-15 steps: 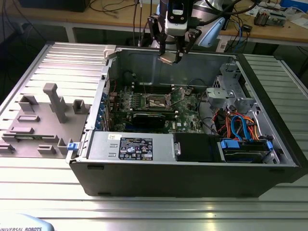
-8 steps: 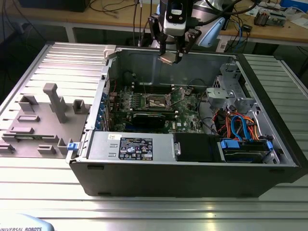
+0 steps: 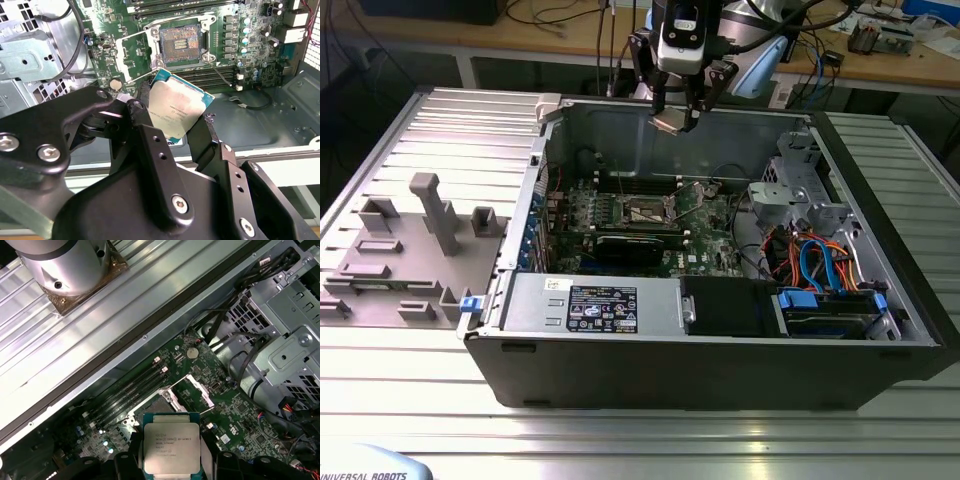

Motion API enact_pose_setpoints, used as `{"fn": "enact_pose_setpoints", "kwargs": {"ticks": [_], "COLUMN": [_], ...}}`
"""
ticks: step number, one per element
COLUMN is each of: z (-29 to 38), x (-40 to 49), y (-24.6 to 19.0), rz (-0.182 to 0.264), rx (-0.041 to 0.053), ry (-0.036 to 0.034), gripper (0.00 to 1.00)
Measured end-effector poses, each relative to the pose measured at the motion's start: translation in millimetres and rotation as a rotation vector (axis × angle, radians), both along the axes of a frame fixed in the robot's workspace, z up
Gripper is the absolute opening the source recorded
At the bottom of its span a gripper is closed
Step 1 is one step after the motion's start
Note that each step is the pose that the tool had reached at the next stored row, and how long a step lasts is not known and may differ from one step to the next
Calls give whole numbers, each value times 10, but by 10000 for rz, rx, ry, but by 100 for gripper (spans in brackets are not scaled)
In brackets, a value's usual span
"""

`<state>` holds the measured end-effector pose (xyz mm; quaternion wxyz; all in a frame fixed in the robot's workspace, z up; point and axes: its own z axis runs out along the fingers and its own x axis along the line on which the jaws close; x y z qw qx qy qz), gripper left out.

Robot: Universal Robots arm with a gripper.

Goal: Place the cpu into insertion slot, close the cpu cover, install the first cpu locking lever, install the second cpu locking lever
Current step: 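Place the cpu into insertion slot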

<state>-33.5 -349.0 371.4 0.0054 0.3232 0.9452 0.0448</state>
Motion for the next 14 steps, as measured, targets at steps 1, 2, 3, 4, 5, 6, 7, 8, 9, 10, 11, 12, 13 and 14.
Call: {"fn": "enact_pose_setpoints", "kwargs": {"ticks": [1, 2, 3, 4, 5, 6, 7, 8, 9, 10, 11, 12, 13, 14], "z": [0, 0, 0, 0, 0, 0, 0, 0, 0, 0, 0, 0, 0, 0], "x": [0, 0, 0, 0, 0, 0, 0, 0, 0, 0, 0, 0, 0, 0], "y": [0, 0, 0, 0, 0, 0, 0, 0, 0, 0, 0, 0, 0, 0], "rz": [-3, -8, -16, -23, -37, -45, -52, -68, -86, -99, -141, -174, -220, -260], "rx": [0, -1, 0, 0, 0, 0, 0, 0, 0, 0, 0, 0, 0, 0], "ry": [0, -1, 0, 0, 0, 0, 0, 0, 0, 0, 0, -1, -1, 0], "gripper": [54, 54, 54, 54, 54, 54, 54, 54, 54, 54, 54, 54, 54, 54]}}
